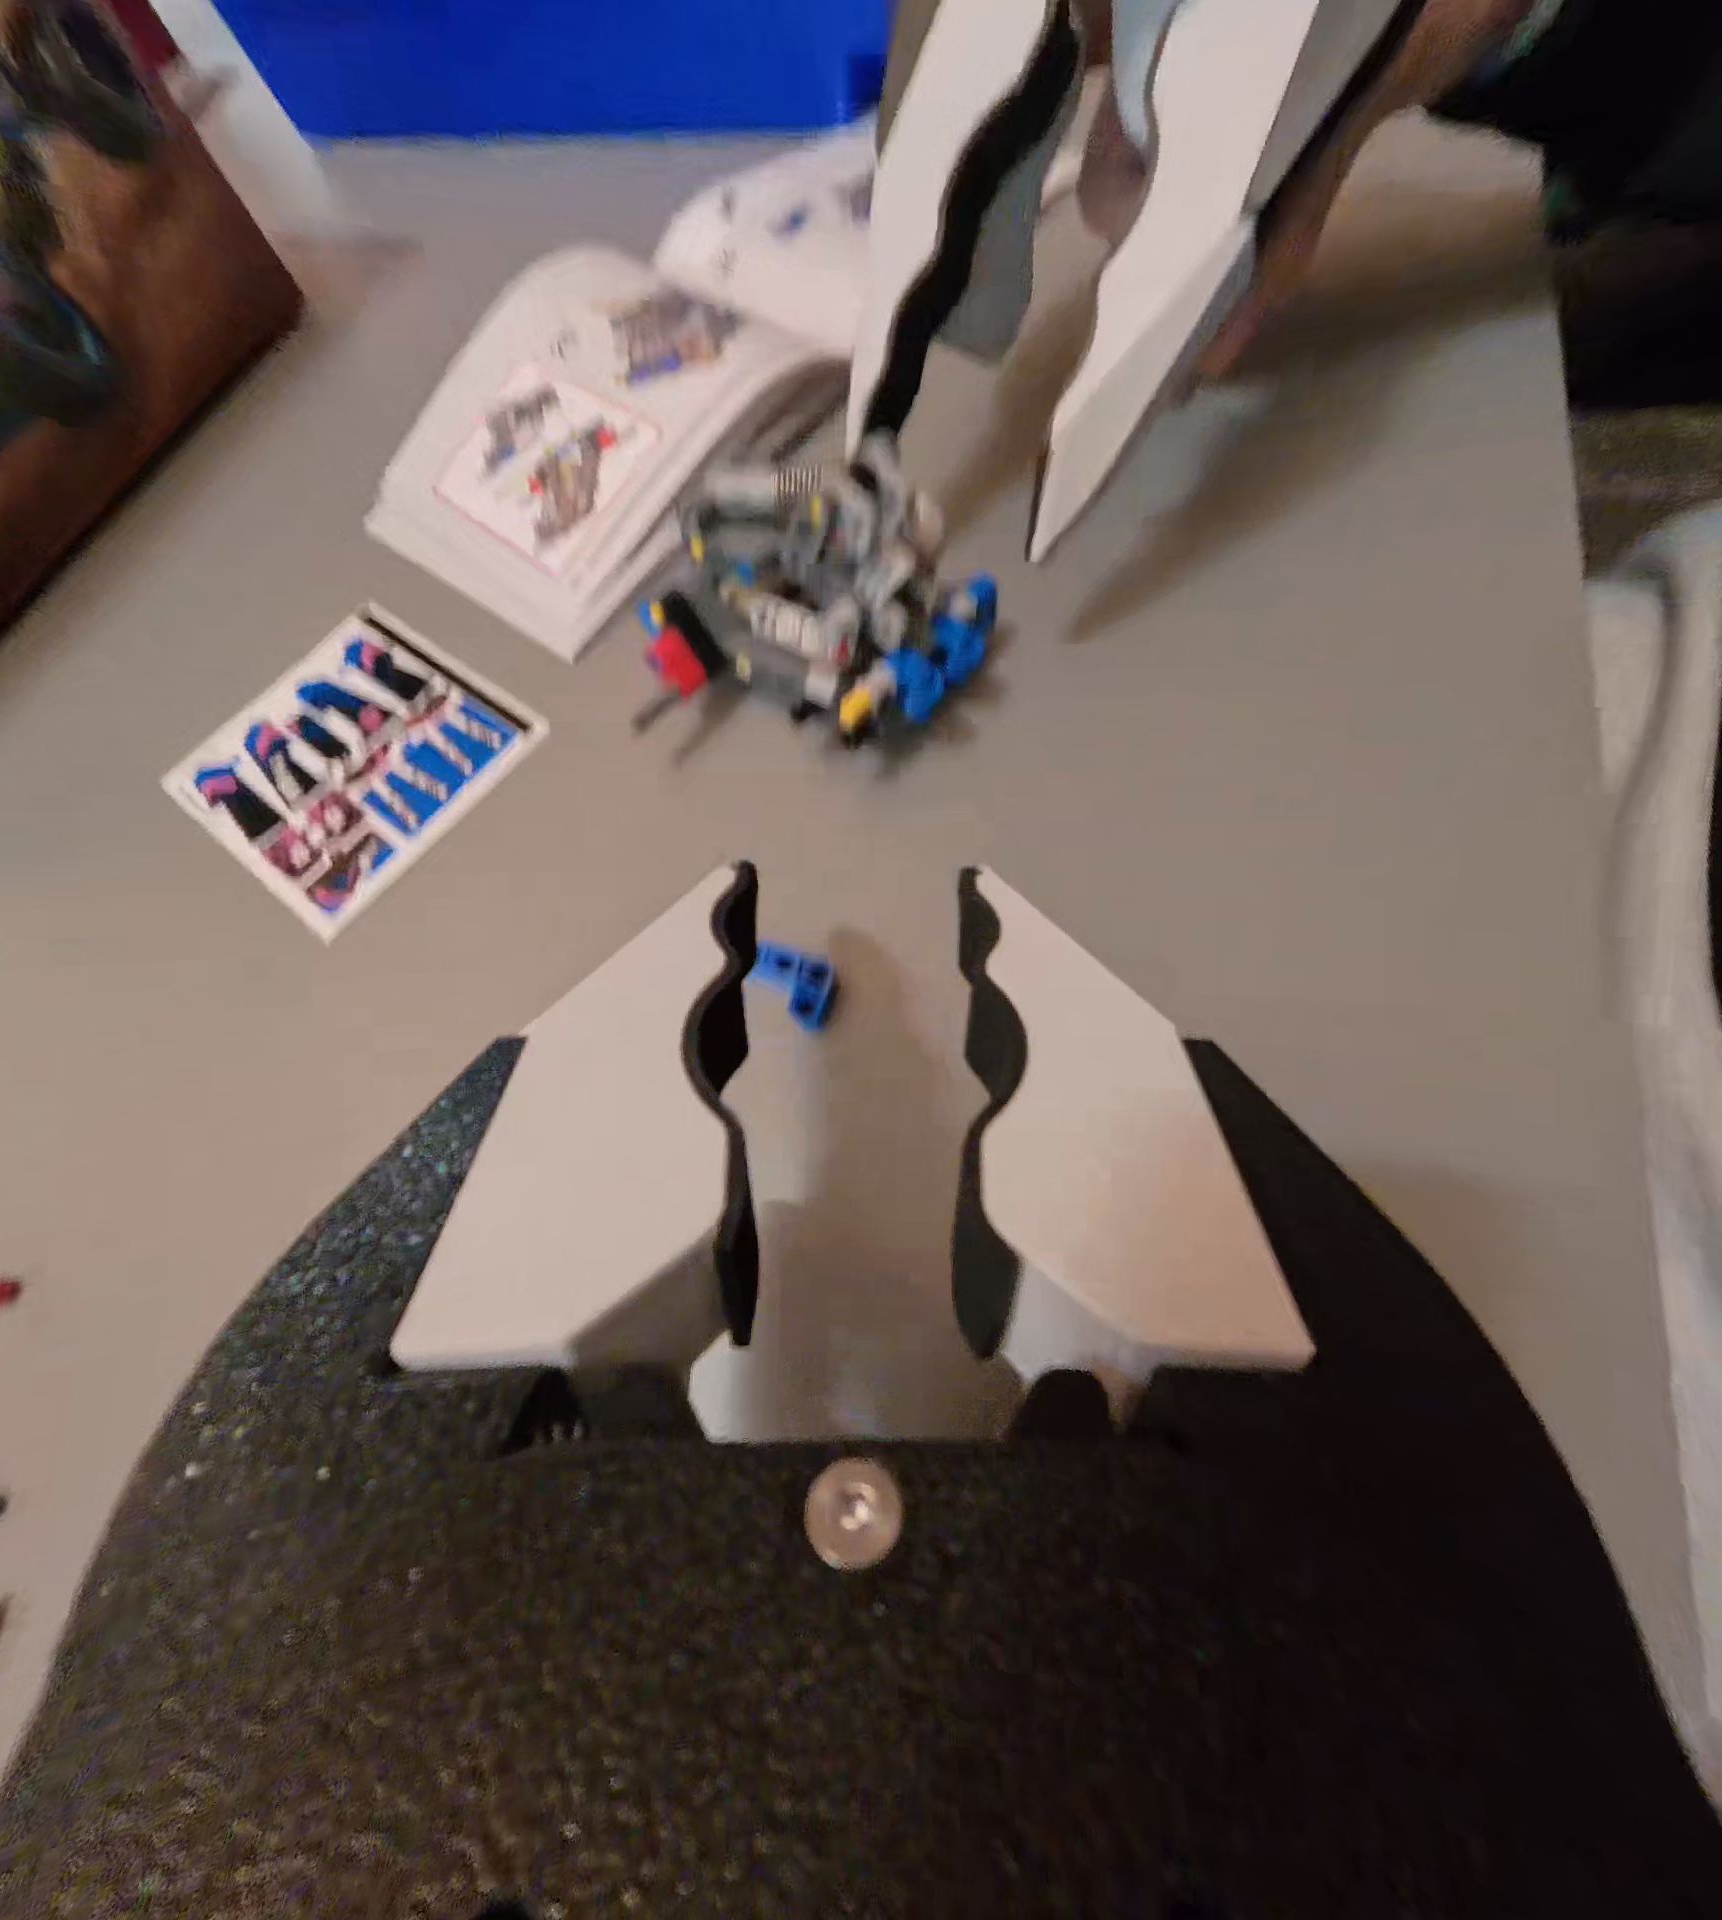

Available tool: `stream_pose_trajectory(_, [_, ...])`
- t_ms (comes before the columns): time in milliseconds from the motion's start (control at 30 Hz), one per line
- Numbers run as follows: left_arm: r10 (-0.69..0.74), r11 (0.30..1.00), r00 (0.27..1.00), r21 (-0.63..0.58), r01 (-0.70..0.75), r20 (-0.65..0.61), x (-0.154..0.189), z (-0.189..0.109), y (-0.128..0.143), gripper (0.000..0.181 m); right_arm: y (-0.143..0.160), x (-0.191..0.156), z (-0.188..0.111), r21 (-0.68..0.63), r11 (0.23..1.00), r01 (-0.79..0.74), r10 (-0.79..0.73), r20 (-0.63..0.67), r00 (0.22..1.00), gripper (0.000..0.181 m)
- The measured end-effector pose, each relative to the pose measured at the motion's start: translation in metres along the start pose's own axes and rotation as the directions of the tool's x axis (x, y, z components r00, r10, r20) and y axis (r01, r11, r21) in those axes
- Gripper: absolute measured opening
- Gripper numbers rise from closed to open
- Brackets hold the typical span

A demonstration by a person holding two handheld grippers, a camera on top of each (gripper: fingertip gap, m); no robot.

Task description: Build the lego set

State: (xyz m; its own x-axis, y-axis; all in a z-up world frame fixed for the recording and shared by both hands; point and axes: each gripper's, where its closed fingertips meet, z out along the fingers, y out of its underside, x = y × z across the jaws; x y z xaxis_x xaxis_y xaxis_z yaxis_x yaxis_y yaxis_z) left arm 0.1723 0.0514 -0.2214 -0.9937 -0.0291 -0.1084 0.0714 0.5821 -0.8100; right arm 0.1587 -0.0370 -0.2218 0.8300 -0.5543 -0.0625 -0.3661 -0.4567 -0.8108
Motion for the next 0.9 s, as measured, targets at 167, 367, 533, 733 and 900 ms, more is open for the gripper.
stream_pose_trajectory(167, [-0.016,0.998,0.998,-0.062,0.013,-0.06,-0.009,0.0,0.02,0.045,0.011,0.004,0.019,-0.062,0.998,-0.022,0.02,-0.023,1.0,0.051])
stream_pose_trajectory(367, [0.012,0.994,0.991,-0.105,-0.026,-0.131,-0.016,0.009,0.029,0.047,0.015,0.008,0.021,-0.095,0.992,0.086,-0.083,0.031,0.996,0.035])
stream_pose_trajectory(533, [0.02,0.994,0.981,-0.105,-0.041,-0.192,-0.021,0.005,0.034,0.045,0.017,0.012,0.018,-0.11,0.988,0.108,-0.106,0.023,0.994,0.045])
stream_pose_trajectory(733, [0.059,0.992,0.978,-0.098,-0.08,-0.198,-0.007,0.01,0.028,0.024,-0.014,-0.005,-0.02,0.0,0.994,0.107,-0.106,-0.088,0.99,0.046])
stream_pose_trajectory(900, [0.129,0.984,0.988,-0.112,-0.138,-0.088,-0.009,0.01,0.018,0.004,-0.036,-0.037,0.0,0.068,0.994,0.08,-0.073,-0.099,0.992,0.019])
